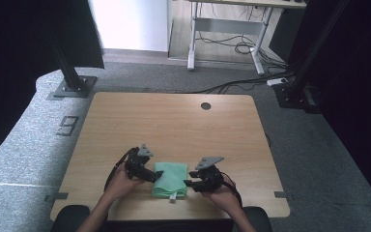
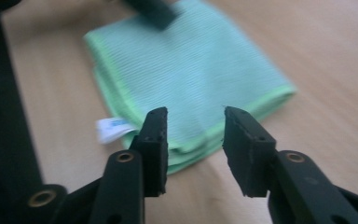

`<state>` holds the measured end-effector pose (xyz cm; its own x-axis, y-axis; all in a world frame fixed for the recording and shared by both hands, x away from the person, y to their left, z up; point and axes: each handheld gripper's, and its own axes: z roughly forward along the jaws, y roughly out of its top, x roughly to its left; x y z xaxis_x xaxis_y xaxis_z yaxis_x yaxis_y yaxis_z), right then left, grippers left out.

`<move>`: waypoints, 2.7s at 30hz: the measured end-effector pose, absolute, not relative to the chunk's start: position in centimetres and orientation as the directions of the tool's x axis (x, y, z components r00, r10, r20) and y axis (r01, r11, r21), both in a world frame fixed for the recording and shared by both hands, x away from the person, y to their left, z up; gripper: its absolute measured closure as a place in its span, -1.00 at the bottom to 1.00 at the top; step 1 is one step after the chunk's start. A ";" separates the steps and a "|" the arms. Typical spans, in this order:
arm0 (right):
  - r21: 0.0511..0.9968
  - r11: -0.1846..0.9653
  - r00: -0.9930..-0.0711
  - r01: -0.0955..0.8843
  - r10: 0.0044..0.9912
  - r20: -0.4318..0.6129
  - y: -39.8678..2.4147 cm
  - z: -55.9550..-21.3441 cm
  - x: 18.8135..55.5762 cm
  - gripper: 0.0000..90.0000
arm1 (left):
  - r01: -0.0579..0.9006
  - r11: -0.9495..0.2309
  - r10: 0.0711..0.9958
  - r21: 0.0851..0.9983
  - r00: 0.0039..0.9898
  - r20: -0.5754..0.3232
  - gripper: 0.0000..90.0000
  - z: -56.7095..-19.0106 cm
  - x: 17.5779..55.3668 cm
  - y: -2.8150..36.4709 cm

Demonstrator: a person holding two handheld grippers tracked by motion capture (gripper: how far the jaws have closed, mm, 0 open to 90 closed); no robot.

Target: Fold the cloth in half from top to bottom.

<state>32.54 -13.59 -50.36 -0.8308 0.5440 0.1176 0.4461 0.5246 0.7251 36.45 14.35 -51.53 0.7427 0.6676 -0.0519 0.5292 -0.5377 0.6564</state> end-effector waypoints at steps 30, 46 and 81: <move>0.687 0.521 -0.747 0.507 0.663 0.048 -11.6 -54.5 31.7 -0.54 | 0.554 -0.547 0.676 0.628 0.734 -0.059 -1.00 -53.7 32.4 15.7; 0.688 0.523 -0.748 0.503 0.662 0.044 -11.6 -54.5 31.8 -0.56 | 0.600 -0.488 0.769 0.634 0.640 -0.013 -0.97 -53.5 39.7 14.5; 0.706 0.449 -0.663 0.547 0.748 0.038 -12.1 -54.9 34.2 -0.69 | 0.579 -0.481 0.749 0.658 0.661 -0.034 -1.00 -54.8 35.1 14.9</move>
<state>34.22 -12.13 -54.91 -0.6629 0.7478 0.0383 0.5474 0.4491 0.7061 35.06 14.95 -54.78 0.6614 0.7492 -0.0345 0.5792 -0.4811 0.6581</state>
